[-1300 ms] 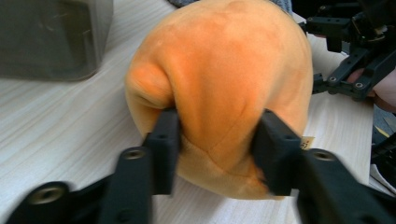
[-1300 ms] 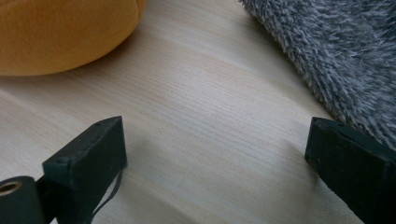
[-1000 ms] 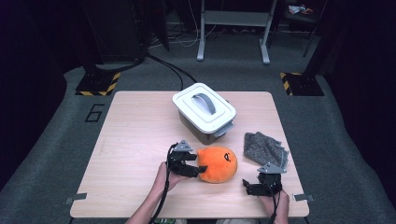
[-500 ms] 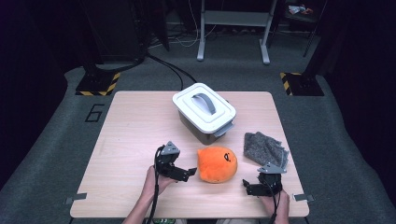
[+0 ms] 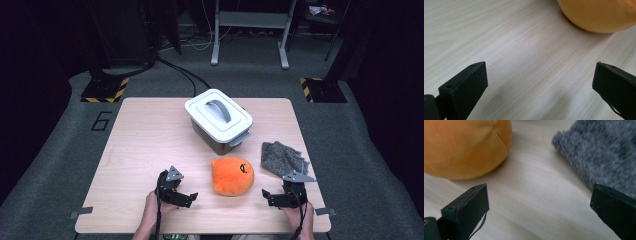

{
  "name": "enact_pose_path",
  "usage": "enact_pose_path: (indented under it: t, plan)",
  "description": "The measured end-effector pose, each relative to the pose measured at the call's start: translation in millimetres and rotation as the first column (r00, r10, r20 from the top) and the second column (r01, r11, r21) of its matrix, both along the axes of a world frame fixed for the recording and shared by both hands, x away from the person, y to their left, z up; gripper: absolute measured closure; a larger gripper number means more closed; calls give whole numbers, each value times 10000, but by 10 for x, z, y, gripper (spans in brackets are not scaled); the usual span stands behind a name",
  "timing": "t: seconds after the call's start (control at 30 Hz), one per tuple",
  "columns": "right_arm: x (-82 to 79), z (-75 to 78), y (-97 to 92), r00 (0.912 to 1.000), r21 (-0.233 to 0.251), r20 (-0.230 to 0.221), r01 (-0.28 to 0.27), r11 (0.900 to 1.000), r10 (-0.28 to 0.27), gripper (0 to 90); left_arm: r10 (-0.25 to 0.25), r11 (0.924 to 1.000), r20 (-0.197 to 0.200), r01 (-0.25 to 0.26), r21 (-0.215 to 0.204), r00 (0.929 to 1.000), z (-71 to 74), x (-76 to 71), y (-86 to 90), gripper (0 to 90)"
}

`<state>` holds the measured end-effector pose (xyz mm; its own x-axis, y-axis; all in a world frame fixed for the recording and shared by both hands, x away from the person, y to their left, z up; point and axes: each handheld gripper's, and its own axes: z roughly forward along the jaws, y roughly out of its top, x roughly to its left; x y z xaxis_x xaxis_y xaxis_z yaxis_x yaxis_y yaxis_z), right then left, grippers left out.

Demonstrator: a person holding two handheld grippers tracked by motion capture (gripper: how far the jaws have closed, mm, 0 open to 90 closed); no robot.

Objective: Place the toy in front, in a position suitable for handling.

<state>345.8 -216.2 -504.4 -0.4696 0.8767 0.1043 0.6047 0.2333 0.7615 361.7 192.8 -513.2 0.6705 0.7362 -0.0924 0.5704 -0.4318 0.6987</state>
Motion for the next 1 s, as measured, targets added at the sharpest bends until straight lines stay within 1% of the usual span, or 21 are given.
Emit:
enact_pose_path:
  t: [0.03,0.1,0.13,0.17,0.2,0.23,0.27,0.3,0.33,0.37,0.4,0.43,0.47,0.5,0.53,0.57,0.73,0.77,0.93,0.97,1.0]
  plan:
    - [8,55,5,10000,0,82,-42,10000,42,12,33,9999,7,-33,105,10000,-15,-1,10,0]
    - [45,163,16,9996,6,214,-185,9998,184,12,134,9999,-42,-134,92,9999,-57,-7,22,0]
    - [70,216,22,9991,-15,341,-258,9997,258,14,155,9997,-16,-155,210,9999,-79,-6,23,0]
    - [128,323,37,9982,-114,502,-334,9994,340,15,207,9996,4,-207,197,9998,-113,-19,28,0]
    - [159,376,48,9980,-115,522,-354,9993,359,15,207,9996,4,-207,197,9998,-113,-19,28,0]
    - [159,376,48,9980,-115,522,-354,9993,359,15,248,9993,151,-252,278,9996,-121,-22,31,0]
    - [229,474,77,9964,-119,698,-468,9988,475,16,251,9991,169,-257,337,9995,-120,-24,34,0]
    - [261,526,95,9957,-92,752,-533,9985,538,17,285,9990,291,-295,342,9992,-132,-27,35,0]
    - [261,526,95,9957,-92,752,-533,9985,538,17,285,9990,291,-295,342,9992,-132,-27,35,0]
    - [336,625,135,9937,-267,889,-658,9975,680,18,335,9980,541,-363,522,9980,-149,-41,31,0]
    - [336,625,135,9937,-267,889,-658,9975,680,18,335,9980,541,-363,522,9980,-149,-41,31,0]
    - [413,710,180,9919,-391,998,-753,9964,789,22,329,9974,600,-366,614,9977,-152,-48,32,0]
    - [413,710,180,9919,-391,998,-753,9964,789,22,396,9971,792,-445,613,9961,-168,-58,26,0]
    - [493,783,229,9912,-534,959,-866,9948,914,23,405,9965,830,-463,700,9957,-176,-70,18,0]
    - [493,783,229,9912,-534,959,-866,9948,914,23,405,9965,830,-463,700,9957,-176,-70,18,0]
    - [534,811,252,9897,-573,1037,-934,9940,990,23,429,9965,824,-486,687,9957,-177,-71,20,0]
    - [720,926,377,9865,-774,918,-1285,9887,1354,25,452,9965,829,-508,669,9955,-178,-78,20,0]
    - [789,954,426,9859,-817,884,-1351,9875,1422,27,450,9965,831,-506,670,9955,-179,-78,20,0]
    - [927,981,525,9845,-799,725,-1538,9849,1597,29,443,9964,836,-501,677,9955,-178,-79,20,0]
    - [987,988,583,9845,-814,622,-1585,9840,1637,27,443,9964,836,-501,678,9955,-178,-79,20,0]
    - [987,988,583,9845,-814,622,-1585,9840,1637,27,443,9964,838,-500,681,9955,-178,-79,20,0]
